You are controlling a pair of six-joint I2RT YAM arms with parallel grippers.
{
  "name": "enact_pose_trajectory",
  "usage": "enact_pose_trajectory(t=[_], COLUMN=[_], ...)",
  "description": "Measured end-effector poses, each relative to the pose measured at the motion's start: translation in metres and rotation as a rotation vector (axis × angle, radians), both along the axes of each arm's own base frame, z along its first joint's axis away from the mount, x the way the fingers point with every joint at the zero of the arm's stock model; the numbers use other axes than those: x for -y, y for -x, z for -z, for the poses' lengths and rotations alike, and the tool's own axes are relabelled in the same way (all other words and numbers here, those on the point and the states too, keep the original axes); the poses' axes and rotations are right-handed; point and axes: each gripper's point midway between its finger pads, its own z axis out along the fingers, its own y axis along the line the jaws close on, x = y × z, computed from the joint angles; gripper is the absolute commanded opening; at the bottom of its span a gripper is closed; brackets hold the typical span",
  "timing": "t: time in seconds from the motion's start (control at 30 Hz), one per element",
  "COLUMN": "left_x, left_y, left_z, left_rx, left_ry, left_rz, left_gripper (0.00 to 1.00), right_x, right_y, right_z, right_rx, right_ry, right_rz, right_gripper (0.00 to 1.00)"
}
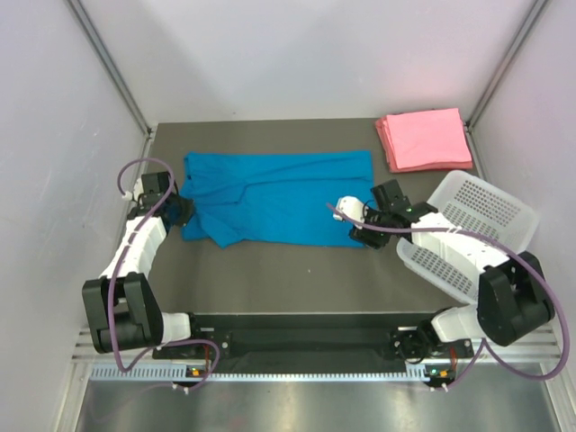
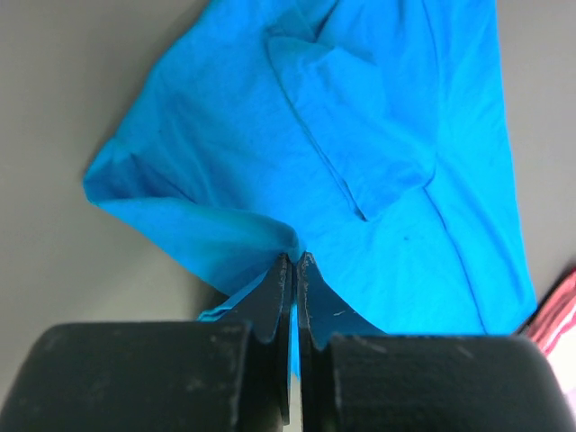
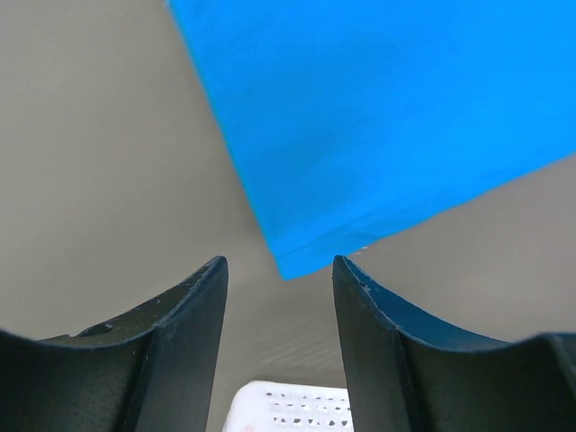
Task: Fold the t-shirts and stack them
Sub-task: Fold the tshirt
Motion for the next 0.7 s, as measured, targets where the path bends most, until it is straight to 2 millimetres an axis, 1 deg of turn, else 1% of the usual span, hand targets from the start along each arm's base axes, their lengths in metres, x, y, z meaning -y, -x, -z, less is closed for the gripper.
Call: enact_pose_trajectory(t=[0.13,0.27,0.33,0.47,0.7], left_x=[0.004,0.005,0.006,0.007,0.007], left_y=[-0.003,-0.007,-0.009,-0.011,-0.012], left_z=[0.000,0.002,0.001,-0.001,-0.002], left_rx=[0.006,0.003,0.007,0.018,0.021], left_ry=[0.016,0.027,0.031,0.035,0.034], left_rz=[0.014,0.023,0.027,0.031,0.030], left_gripper=[0.00,0.00,0.00,0.00,0.00], right_x=[0.005,0.013,0.017,0.025,0.028], right_y=[0.011,0.017,0.018,0.010,-0.015], right_z=[0.022,0.043,0.050,0.058,0.056], right_rx=[-0.052,-0.090,-0.091,-0.043,0.065], right_ry=[0.060,0.118,0.140,0.189,0.233], right_rz=[-0.091,-0.124,-0.130,-0.122,-0.082], right_gripper=[0.50,0.48,0.47,0.45,0.39])
